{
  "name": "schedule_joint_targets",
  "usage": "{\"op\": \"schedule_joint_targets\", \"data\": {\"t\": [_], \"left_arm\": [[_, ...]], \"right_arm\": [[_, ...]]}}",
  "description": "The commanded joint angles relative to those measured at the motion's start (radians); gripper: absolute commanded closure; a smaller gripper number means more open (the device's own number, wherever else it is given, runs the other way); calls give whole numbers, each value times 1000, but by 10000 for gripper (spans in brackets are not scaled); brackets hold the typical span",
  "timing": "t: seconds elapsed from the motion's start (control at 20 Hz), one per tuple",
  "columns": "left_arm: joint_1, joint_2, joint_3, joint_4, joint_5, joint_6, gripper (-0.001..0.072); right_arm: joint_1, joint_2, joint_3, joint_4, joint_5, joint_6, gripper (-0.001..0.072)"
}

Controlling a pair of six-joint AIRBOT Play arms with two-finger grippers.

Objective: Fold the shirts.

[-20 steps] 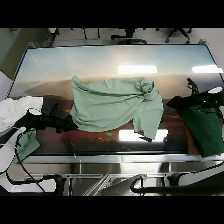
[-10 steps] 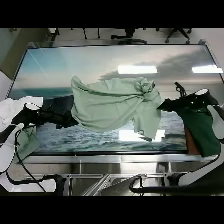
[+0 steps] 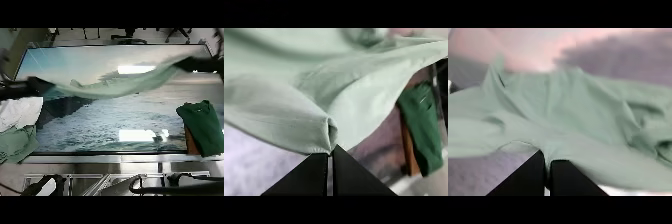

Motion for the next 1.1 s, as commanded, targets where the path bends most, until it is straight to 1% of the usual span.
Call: {"op": "schedule_joint_targets", "data": {"t": [0.0,0.1,0.15,0.3,0.35,0.45,0.5,0.6,0.65,0.75,0.85,0.9,1.0,1.05], "left_arm": [[66,177,336,-50,8,-19,697],[124,243,498,-50,50,-32,697],[166,269,571,-32,72,-33,696],[325,321,713,111,84,-78,697],[361,327,726,148,76,-98,697],[378,317,700,140,52,-101,696],[362,304,660,140,30,-96,697],[297,257,563,140,-15,-70,696],[236,222,507,141,-31,-47,697],[69,129,371,159,-19,-4,697],[-79,14,255,217,41,24,696],[-141,-56,212,283,83,26,696],[-218,-197,163,416,145,23,696],[-239,-268,154,455,163,15,696]], "right_arm": [[-67,249,172,104,-81,-2,684],[-106,370,216,89,-156,-13,684],[-116,420,229,64,-202,-34,684],[-119,524,241,-26,-338,-44,684],[-119,535,241,-43,-354,-44,684],[-119,522,241,-50,-323,-43,684],[-119,499,240,-45,-288,-35,684],[-119,418,214,27,-201,-10,684],[-119,370,187,82,-154,-13,684],[-105,259,110,190,-59,-35,684],[-37,157,20,182,-38,-73,684],[0,98,-26,158,-45,-85,684],[67,-32,-83,84,-79,-89,684],[89,-106,-88,40,-100,-89,684]]}}
